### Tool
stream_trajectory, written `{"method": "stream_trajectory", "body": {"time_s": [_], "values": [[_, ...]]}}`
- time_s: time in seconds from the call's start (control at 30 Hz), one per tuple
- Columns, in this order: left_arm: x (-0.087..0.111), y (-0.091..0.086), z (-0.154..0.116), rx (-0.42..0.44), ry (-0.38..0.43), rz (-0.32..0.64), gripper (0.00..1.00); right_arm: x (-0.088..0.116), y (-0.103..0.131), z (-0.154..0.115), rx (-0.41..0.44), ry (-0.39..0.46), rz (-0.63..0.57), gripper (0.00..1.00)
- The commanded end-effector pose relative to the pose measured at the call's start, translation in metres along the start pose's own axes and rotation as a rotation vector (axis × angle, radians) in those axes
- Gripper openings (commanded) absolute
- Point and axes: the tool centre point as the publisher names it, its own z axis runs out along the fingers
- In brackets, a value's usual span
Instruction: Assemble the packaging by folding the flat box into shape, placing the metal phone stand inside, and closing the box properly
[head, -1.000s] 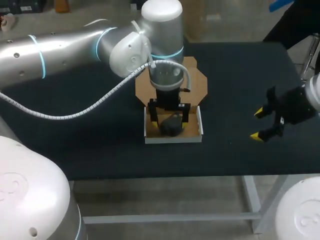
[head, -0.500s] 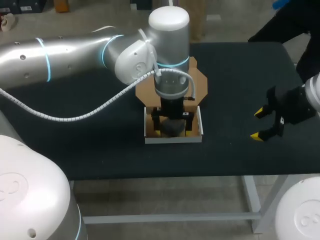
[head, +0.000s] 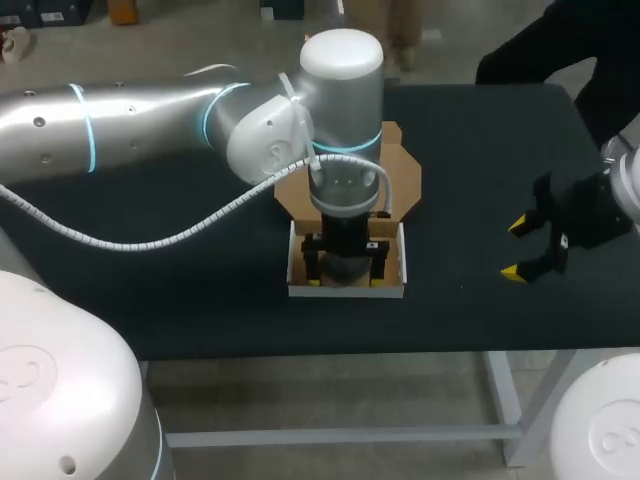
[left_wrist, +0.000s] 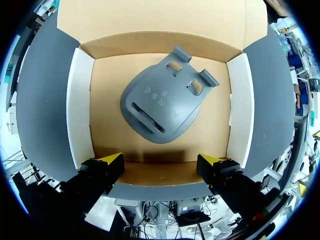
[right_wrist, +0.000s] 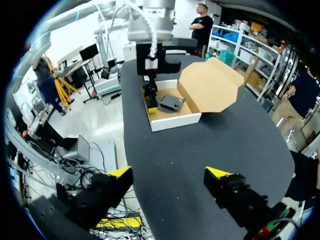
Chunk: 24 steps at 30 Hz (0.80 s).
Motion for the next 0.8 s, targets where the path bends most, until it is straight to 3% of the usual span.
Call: {"method": "stream_trajectory", "body": {"time_s": [0.03,0.57,0.8], "values": [[-0.001,0.012,-0.002,0.014,-0.005,-0.009,1.0,0.0,0.0,0.0,-0.003,0.001,-0.001,1.0],[0.001,0.031,0.0,0.016,-0.008,-0.045,1.0,0.0,0.0,0.0,-0.003,0.001,-0.001,1.0],[-0.003,0.031,-0.022,0.102,0.024,-0.037,1.0,0.0,0.0,0.0,-0.003,0.001,-0.001,1.0]]}}
